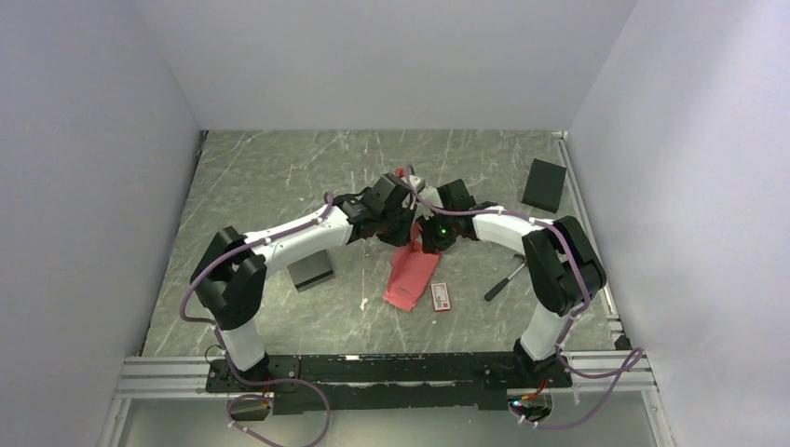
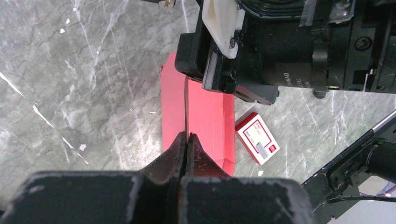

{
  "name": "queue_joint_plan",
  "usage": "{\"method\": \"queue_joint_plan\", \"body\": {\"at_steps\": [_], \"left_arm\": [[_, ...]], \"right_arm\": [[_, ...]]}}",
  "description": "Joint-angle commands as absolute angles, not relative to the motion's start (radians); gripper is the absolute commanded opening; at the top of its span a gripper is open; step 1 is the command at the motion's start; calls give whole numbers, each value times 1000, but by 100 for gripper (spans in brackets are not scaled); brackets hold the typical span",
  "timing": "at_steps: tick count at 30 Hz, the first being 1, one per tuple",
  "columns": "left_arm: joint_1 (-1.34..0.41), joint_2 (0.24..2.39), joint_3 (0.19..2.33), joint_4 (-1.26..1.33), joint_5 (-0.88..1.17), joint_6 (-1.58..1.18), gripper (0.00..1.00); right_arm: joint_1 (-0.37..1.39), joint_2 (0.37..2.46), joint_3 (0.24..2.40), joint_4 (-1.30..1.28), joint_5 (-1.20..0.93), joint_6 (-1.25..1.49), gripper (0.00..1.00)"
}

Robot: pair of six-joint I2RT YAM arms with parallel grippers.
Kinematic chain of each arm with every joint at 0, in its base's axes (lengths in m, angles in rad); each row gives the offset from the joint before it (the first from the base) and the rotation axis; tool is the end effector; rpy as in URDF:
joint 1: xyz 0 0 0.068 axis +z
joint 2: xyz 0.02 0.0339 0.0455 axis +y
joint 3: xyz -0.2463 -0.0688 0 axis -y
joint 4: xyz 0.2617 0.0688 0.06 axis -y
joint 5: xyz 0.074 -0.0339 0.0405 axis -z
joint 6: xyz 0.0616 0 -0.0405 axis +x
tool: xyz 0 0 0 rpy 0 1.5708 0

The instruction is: Fold the paper box

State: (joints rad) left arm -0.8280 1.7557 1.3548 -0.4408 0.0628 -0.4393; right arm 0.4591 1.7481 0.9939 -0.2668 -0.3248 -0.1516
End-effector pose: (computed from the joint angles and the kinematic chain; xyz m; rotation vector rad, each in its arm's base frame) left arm 0.2812 -0.3119 0.2077 0.5157 2.4636 -0.6324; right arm 0.3180 0.1791 0.1076 -0.8956 2.4420 0.5329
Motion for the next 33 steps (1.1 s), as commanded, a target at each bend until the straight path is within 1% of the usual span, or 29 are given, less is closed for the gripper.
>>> {"method": "queue_joint_plan", "body": {"at_steps": [1, 3, 5, 7, 9, 10, 20, 24, 27, 30, 32, 33], "left_arm": [[-834, 1721, 1322, -413, 83, -465, 0], [-834, 1721, 1319, -408, 90, -465, 0], [-834, 1720, 1316, -406, 95, -466, 0], [-834, 1718, 1311, -401, 97, -469, 0], [-833, 1713, 1302, -393, 102, -471, 0], [-832, 1710, 1297, -390, 103, -472, 0], [-831, 1700, 1266, -359, 146, -480, 0], [-830, 1691, 1252, -340, 163, -485, 0], [-831, 1685, 1244, -331, 166, -488, 0], [-831, 1681, 1237, -327, 170, -491, 0], [-831, 1681, 1235, -325, 170, -491, 0], [-830, 1680, 1234, -324, 172, -490, 0]], "right_arm": [[489, 1753, 1011, -268, -268, -233, 29], [500, 1752, 1009, -264, -255, -240, 28], [507, 1751, 1011, -263, -248, -242, 24], [511, 1753, 1009, -259, -239, -243, 16], [511, 1752, 1009, -255, -234, -242, 4], [511, 1752, 1008, -252, -229, -241, 0], [537, 1734, 990, -210, -158, -249, 0], [552, 1730, 985, -206, -144, -265, 12], [566, 1729, 981, -199, -120, -278, 15], [584, 1726, 975, -186, -85, -290, 9], [595, 1728, 972, -178, -58, -296, 0], [599, 1730, 971, -175, -45, -300, 0]]}}
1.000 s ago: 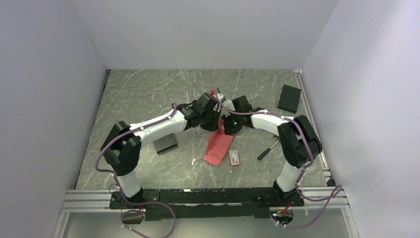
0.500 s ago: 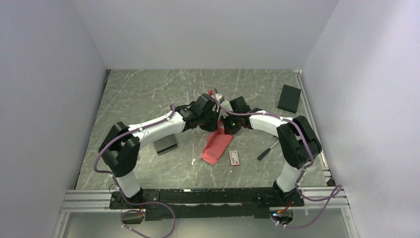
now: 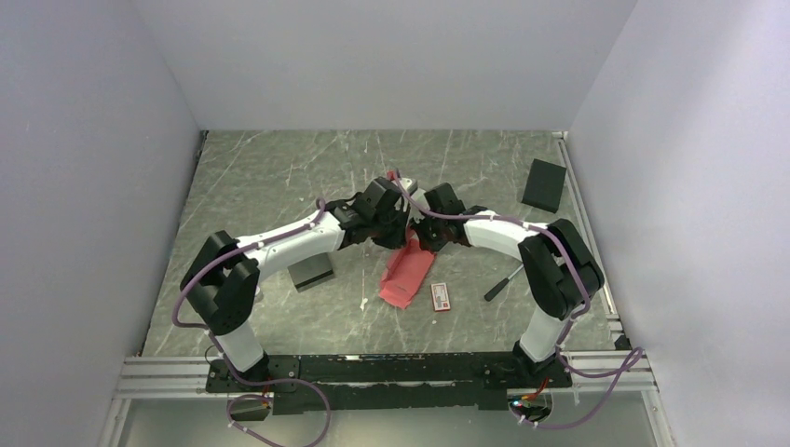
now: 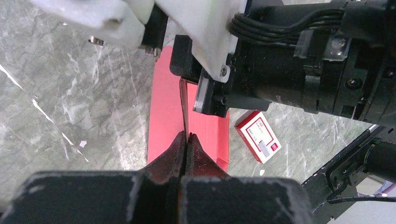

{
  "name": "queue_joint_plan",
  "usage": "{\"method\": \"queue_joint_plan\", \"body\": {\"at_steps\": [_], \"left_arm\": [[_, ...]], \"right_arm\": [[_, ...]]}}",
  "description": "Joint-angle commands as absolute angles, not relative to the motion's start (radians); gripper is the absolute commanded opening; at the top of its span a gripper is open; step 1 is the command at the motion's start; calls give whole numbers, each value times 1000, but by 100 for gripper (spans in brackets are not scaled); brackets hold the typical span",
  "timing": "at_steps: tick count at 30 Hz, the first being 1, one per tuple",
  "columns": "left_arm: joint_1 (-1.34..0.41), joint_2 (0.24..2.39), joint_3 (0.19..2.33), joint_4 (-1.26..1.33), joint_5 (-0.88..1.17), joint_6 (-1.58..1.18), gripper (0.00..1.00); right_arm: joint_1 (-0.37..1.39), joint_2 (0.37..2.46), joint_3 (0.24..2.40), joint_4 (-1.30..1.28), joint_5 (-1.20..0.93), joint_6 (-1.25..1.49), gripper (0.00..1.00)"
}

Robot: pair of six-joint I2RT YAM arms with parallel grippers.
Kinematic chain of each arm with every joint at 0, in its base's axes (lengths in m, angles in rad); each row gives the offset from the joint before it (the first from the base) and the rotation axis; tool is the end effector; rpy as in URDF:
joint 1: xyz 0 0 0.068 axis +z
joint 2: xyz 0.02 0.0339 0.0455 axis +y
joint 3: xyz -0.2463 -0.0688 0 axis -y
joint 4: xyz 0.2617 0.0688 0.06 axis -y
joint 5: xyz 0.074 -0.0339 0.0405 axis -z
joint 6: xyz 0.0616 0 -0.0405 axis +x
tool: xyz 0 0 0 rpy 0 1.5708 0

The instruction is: Fold the paper box

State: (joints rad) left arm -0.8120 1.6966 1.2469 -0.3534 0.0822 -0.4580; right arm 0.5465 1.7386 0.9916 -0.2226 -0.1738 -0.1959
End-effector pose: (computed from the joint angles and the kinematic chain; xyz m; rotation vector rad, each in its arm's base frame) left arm 0.2762 -0.2986 0.2007 0.4783 2.4396 -0.6778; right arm 0.3107 0.2014 0.1115 -0.9917 2.3574 0.3575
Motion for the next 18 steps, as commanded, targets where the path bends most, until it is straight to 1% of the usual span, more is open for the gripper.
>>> {"method": "queue_joint_plan", "body": {"at_steps": [1, 12, 16, 18], "left_arm": [[-830, 1680, 1233, -322, 173, -491, 0], [-831, 1678, 1223, -313, 182, -489, 0], [-831, 1677, 1221, -315, 183, -489, 0], [-831, 1679, 1220, -316, 183, -488, 0]], "right_arm": [[602, 1732, 970, -171, -36, -303, 0], [628, 1766, 979, -175, 36, -323, 0], [630, 1788, 1007, -229, -27, -324, 1], [629, 1792, 1016, -250, -72, -321, 10]]}}
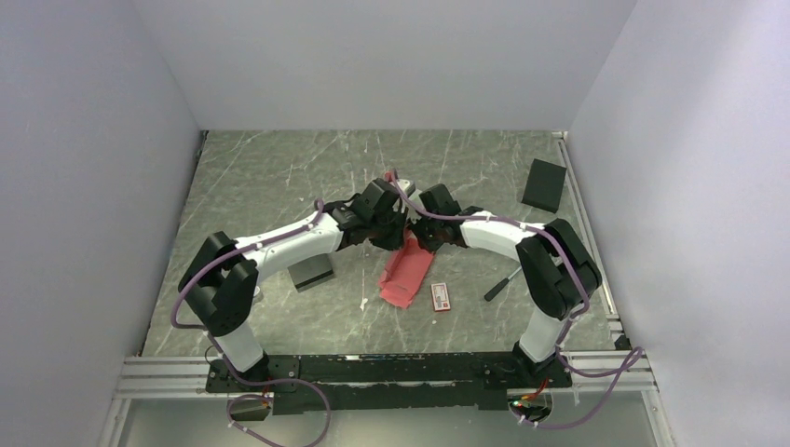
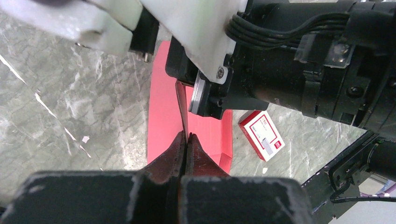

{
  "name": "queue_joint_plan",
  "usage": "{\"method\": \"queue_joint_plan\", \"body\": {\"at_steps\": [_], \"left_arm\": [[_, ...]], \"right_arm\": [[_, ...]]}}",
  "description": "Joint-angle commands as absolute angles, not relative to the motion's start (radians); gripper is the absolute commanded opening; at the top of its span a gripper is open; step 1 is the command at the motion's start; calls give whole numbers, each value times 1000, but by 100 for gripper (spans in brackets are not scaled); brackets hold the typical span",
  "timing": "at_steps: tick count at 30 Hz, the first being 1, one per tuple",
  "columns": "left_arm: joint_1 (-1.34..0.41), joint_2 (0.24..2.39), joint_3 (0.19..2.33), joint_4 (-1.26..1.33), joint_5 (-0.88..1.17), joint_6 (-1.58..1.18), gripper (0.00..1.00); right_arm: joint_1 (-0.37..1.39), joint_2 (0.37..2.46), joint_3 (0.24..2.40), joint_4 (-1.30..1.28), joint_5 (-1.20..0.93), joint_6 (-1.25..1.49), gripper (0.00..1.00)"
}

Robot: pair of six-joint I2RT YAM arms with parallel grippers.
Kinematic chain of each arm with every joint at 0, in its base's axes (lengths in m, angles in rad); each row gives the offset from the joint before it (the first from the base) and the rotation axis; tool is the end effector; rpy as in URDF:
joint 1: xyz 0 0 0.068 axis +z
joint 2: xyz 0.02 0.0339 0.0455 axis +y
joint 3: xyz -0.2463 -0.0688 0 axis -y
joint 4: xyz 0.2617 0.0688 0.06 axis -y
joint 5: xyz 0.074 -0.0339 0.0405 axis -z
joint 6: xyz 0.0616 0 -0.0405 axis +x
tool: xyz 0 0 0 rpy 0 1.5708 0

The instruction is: Fold the paper box

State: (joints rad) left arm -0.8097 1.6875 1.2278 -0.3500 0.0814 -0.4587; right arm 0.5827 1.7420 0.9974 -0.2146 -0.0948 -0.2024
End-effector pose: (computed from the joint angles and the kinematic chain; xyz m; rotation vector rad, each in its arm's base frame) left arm 0.2745 -0.2954 0.1977 0.4750 2.4463 -0.6724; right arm 0.3080 0.2100 0.1122 -1.0089 2.3371 0.2704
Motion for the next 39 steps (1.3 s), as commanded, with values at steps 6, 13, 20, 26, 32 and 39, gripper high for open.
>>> {"method": "queue_joint_plan", "body": {"at_steps": [6, 13, 20, 26, 32, 39], "left_arm": [[-830, 1680, 1225, -322, 182, -487, 0], [-831, 1694, 1236, -329, 187, -483, 0], [-831, 1705, 1258, -356, 178, -476, 0], [-828, 1716, 1276, -374, 175, -470, 0], [-825, 1725, 1298, -400, 167, -460, 0], [-825, 1734, 1320, -421, 166, -447, 0]], "right_arm": [[601, 1796, 1048, -301, -170, -303, 25], [558, 1753, 1037, -290, -198, -297, 29], [558, 1712, 1018, -267, -204, -321, 33], [558, 1689, 1009, -263, -195, -360, 36], [558, 1689, 1010, -269, -189, -390, 37], [526, 1680, 1023, -306, -341, -380, 48]]}}
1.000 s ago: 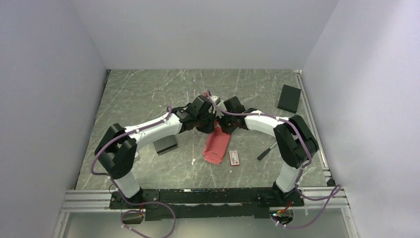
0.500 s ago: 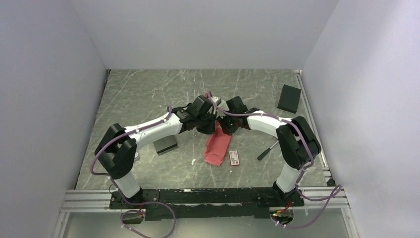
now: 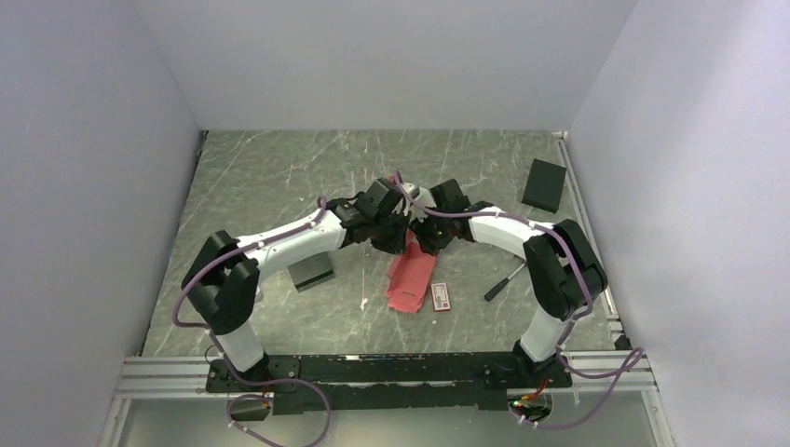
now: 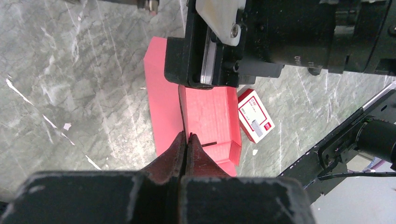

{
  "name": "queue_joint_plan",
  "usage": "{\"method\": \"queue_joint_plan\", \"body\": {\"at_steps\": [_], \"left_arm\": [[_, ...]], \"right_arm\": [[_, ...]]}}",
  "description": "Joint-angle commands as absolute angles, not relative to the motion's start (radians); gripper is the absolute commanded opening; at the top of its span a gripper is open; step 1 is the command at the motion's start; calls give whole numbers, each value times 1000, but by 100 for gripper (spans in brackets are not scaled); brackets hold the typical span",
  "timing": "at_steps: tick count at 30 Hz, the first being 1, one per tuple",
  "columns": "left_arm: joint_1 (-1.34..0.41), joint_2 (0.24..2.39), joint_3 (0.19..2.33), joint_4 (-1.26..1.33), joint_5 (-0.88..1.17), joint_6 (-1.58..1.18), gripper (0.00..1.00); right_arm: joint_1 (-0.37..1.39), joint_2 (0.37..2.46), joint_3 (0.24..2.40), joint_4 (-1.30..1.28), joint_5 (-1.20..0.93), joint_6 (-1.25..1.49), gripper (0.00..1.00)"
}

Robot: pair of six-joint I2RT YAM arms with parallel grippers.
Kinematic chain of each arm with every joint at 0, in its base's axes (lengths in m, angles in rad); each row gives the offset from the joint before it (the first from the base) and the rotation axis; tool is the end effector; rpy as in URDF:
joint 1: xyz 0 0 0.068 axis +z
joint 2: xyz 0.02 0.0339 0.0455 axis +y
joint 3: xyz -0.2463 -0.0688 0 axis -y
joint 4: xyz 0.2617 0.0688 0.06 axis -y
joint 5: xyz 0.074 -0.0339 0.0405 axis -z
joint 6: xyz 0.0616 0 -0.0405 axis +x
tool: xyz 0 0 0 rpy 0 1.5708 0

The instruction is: Fold the paper box

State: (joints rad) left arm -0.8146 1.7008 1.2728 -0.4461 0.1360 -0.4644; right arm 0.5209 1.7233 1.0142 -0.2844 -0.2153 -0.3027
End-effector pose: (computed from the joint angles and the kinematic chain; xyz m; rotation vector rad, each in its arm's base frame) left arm 0.2695 -0.2979 0.2001 0.5109 2.5226 -0.6983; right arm 0.3129 0.1947 0.1196 -1.1035 2.3206 0.3589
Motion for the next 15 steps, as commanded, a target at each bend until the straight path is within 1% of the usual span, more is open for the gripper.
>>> {"method": "queue_joint_plan", "body": {"at_steps": [1, 4, 6, 11, 13, 15], "left_arm": [[-825, 1736, 1324, -423, 167, -445, 0], [-825, 1743, 1338, -432, 169, -439, 0], [-825, 1752, 1351, -441, 172, -435, 0], [-825, 1771, 1378, -459, 174, -424, 0], [-824, 1775, 1388, -465, 172, -422, 0], [-825, 1773, 1390, -462, 169, -420, 0]], "right_arm": [[519, 1680, 1023, -305, -345, -378, 48], [499, 1666, 1015, -298, -369, -381, 48], [483, 1651, 1008, -296, -422, -385, 48], [443, 1664, 1015, -322, -565, -380, 50], [426, 1672, 1018, -327, -607, -371, 53], [417, 1678, 1019, -328, -612, -364, 54]]}}
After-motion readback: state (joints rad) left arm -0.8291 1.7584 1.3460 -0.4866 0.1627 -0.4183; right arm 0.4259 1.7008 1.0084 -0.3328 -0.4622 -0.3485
